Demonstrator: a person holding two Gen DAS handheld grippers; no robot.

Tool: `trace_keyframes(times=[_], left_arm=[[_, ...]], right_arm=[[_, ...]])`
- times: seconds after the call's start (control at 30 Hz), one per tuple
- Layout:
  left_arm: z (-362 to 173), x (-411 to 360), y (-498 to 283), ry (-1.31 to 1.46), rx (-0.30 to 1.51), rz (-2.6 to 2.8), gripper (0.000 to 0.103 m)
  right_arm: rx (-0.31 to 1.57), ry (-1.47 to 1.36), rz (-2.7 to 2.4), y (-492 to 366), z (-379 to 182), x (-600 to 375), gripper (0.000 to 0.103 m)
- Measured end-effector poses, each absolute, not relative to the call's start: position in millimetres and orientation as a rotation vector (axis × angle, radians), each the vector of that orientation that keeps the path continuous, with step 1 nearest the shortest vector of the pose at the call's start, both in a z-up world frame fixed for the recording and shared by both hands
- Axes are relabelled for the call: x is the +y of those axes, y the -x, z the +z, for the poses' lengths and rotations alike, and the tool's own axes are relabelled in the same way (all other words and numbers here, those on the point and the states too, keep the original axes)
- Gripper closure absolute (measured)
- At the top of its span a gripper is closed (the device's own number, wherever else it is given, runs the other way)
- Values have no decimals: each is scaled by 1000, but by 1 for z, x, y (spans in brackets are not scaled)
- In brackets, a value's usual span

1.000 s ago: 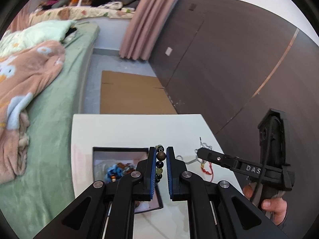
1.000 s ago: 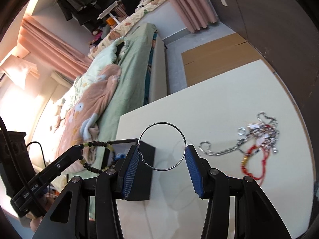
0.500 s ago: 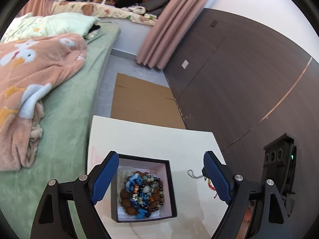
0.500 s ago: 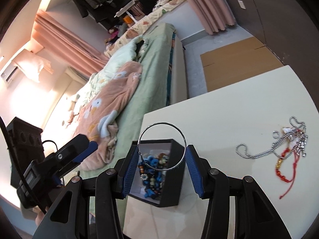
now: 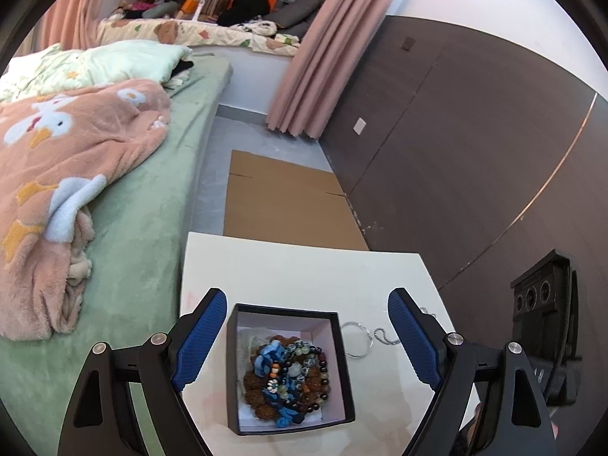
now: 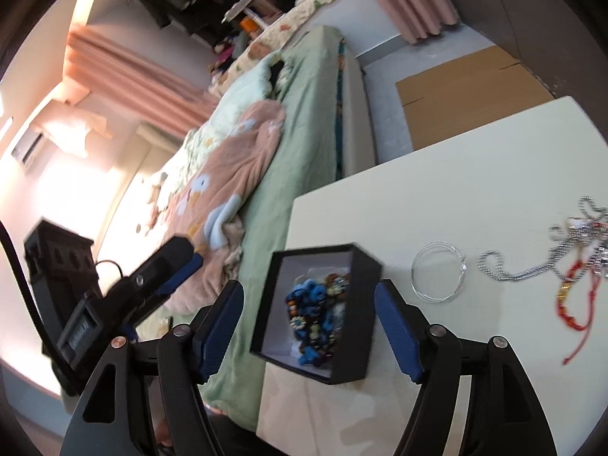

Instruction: Organize jewelry

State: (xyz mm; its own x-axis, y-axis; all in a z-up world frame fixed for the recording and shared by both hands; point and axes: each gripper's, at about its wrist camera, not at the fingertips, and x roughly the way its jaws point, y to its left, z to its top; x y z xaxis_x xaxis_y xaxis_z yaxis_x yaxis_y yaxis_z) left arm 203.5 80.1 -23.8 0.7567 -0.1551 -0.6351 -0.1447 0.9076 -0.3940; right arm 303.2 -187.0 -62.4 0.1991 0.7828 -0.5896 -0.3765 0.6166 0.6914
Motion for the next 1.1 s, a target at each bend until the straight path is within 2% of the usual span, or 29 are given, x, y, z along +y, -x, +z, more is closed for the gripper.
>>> trace_keyframes(times=[0.2, 0.43, 0.53, 0.6, 0.67, 0.87, 1.1], left_arm=[[-28, 76, -208, 456, 734, -7, 16], [-32, 86, -209, 483, 745, 17, 16], [-33, 92, -208, 498, 744, 22, 16], [-32, 94, -208, 502, 745, 23, 16], [-31, 95, -206, 503, 740, 21, 16], [-29, 97, -204, 505, 732, 18, 16], [-27, 99, -201, 509, 728, 28, 16]], right_arm=[[1092, -340, 617, -318, -72, -216, 31], [1204, -226, 591, -328, -95, -185, 32], [1232, -214, 582, -332, -103, -177, 47], [1264, -206, 548, -336, -114, -174, 64], [1291, -204, 498, -340, -124, -173, 70], [1280, -172, 438, -342, -130, -171, 74], [1222, 54, 373, -334, -125, -144, 76]])
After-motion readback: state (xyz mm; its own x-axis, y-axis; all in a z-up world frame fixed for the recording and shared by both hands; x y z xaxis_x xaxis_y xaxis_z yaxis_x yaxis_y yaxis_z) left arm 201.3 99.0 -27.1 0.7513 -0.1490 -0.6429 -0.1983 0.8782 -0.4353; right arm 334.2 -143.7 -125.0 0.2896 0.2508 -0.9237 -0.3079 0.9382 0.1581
